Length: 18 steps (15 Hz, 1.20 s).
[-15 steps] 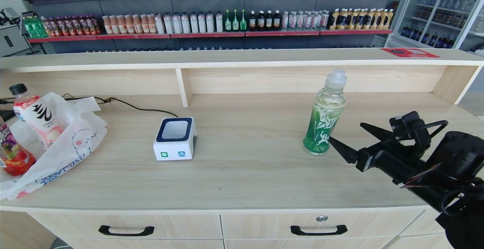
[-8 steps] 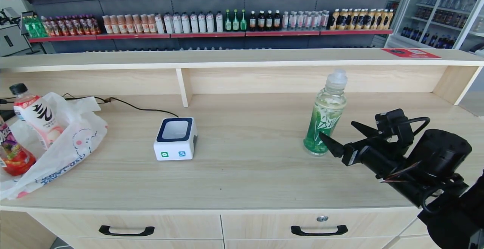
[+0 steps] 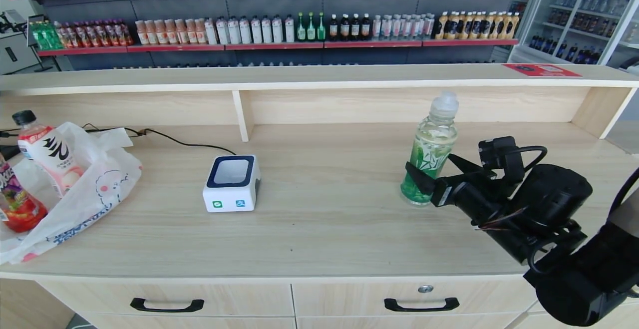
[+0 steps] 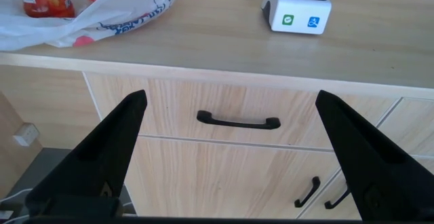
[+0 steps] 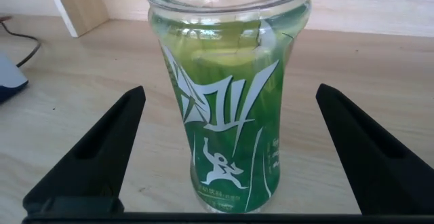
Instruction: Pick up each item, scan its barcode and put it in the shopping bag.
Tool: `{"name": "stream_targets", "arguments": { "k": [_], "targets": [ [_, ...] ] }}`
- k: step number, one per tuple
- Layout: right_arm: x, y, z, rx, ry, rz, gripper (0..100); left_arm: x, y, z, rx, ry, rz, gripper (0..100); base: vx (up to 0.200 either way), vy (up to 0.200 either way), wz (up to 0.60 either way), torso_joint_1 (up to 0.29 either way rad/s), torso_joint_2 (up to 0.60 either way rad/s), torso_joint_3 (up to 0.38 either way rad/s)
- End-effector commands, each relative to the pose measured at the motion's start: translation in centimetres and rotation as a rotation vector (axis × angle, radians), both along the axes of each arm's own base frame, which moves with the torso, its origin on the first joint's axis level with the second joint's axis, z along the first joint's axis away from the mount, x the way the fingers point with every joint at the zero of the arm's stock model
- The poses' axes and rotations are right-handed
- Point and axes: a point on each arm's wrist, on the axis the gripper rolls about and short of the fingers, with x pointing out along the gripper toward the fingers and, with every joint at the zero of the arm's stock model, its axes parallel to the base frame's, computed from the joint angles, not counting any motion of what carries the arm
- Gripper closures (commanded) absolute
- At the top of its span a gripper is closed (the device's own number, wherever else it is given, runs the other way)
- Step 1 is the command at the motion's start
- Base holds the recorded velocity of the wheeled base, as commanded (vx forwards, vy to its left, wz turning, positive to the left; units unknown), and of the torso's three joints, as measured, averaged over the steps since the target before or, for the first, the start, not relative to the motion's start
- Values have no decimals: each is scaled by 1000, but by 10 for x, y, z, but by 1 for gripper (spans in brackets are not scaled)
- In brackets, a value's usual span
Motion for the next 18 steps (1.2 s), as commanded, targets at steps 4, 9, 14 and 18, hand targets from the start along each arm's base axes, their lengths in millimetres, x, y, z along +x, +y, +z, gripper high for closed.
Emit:
{"name": "stream_targets", "arguments": {
  "k": [4,9,14,18],
  "targets": [
    [14,6,-5,14,-2,-7,0,0,0,0,-2,0,1,0,0,0,0,0,0,0],
    [26,10,-8,33,-11,-7,0,0,0,0,-2,0,1,0,0,0,0,0,0,0],
    [34,13,-14,34,-5,-6,0,0,0,0,-3,-1,1,0,0,0,0,0,0,0],
    [36,13,-17,37,2,-6,100,0,0,0,-2,-3,1,0,0,0,0,0,0,0]
  ]
}}
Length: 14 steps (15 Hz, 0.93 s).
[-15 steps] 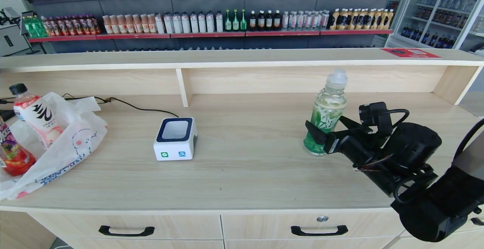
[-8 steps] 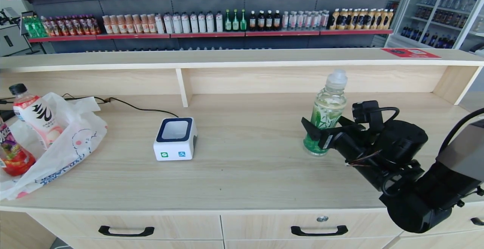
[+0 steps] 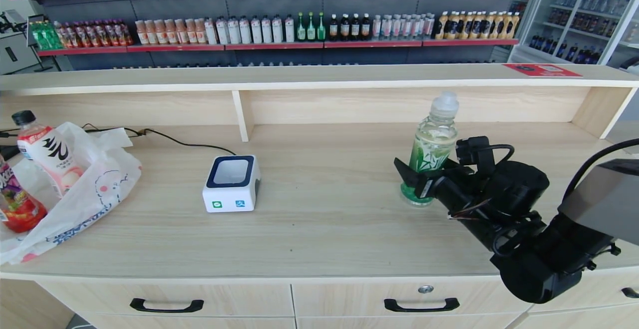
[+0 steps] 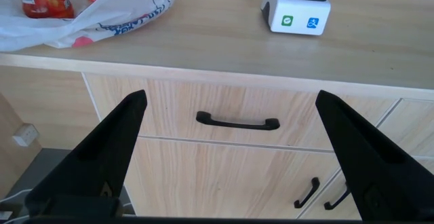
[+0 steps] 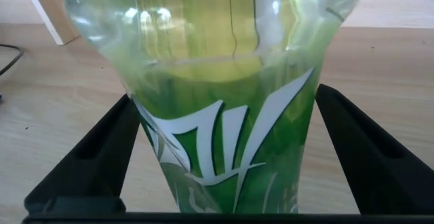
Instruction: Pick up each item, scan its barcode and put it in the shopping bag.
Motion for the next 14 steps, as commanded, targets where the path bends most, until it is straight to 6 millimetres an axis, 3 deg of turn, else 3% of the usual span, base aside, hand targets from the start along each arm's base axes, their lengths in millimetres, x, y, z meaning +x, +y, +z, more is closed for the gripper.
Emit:
{"name": "stream_targets", "arguments": {
  "k": [1,10,14],
  "targets": [
    [1,1,-1,0,-1,1,100,0,0,0,0,1,1,0,0,0,0,0,0,0],
    [5,0,10,27,-39,-2,100,0,0,0,0,1,1,0,0,0,0,0,0,0],
    [-3,-2,27,49,-80,-1,100,0,0,0,0,-1,1,0,0,0,0,0,0,0]
  ]
}}
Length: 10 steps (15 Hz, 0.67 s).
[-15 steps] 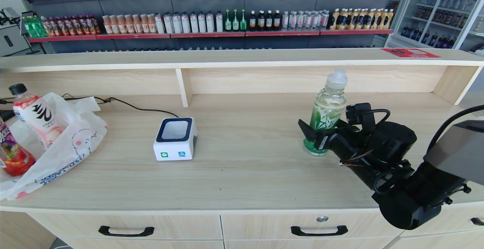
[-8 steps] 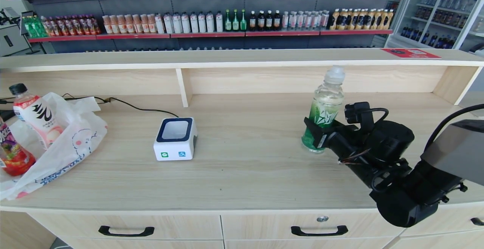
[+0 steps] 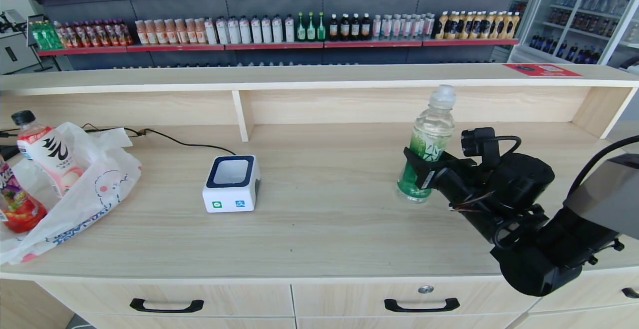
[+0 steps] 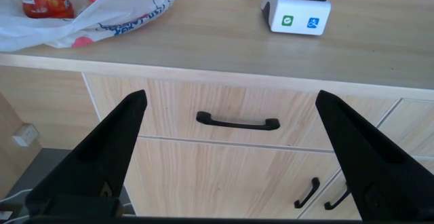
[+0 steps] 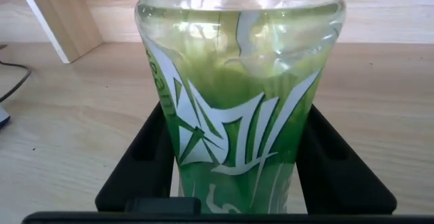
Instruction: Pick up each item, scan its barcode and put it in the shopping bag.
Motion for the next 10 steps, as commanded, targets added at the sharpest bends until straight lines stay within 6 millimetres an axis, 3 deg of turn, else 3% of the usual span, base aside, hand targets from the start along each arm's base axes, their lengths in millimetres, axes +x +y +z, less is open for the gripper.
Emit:
{"name": "stream_targets", "arguments": {
  "k": [1,10],
  "targets": [
    [-7,-4,16,14,-40,-3,100,0,0,0,0,1,1,0,0,0,0,0,0,0],
    [-29,-10,46,76,-100,9,100,0,0,0,0,-1,1,0,0,0,0,0,0,0]
  ]
}}
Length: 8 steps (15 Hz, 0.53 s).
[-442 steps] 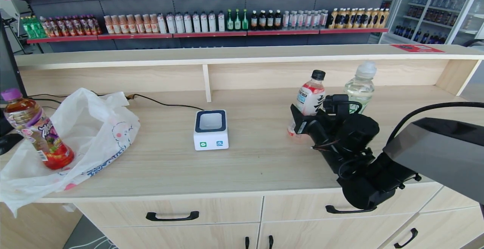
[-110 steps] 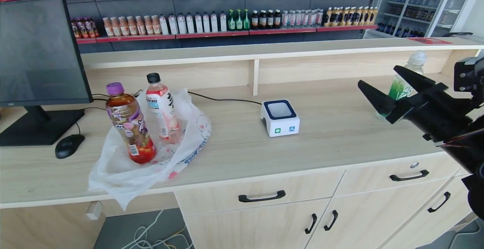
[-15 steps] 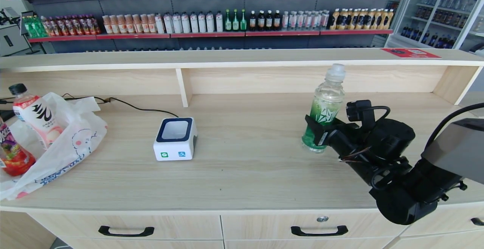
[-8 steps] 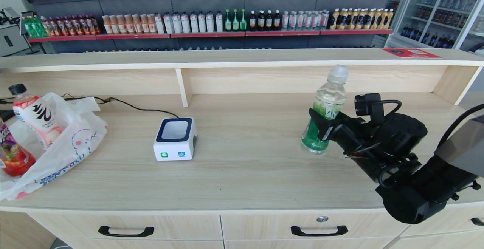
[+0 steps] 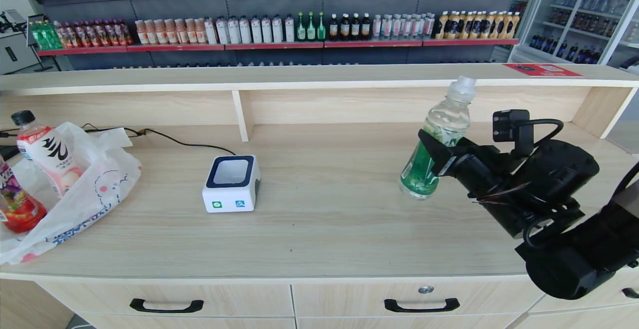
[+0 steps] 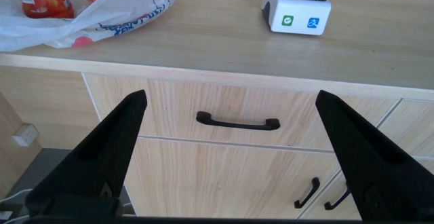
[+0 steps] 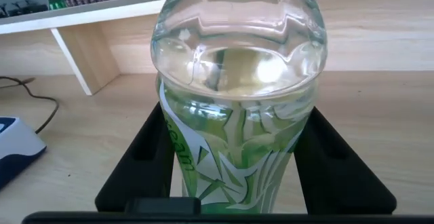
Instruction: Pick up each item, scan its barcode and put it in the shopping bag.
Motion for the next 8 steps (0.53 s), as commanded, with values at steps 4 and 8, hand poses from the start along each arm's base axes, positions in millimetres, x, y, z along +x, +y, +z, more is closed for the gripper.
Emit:
{"name": "stream_targets", "arguments": {
  "k": [4,8],
  "targets": [
    [-17,-4,25,24,-68,6,100,0,0,0,-1,1,1,0,0,0,0,0,0,0],
    [-61,22,31,20,-65,143,100,0,0,0,1,1,1,0,0,0,0,0,0,0]
  ]
}}
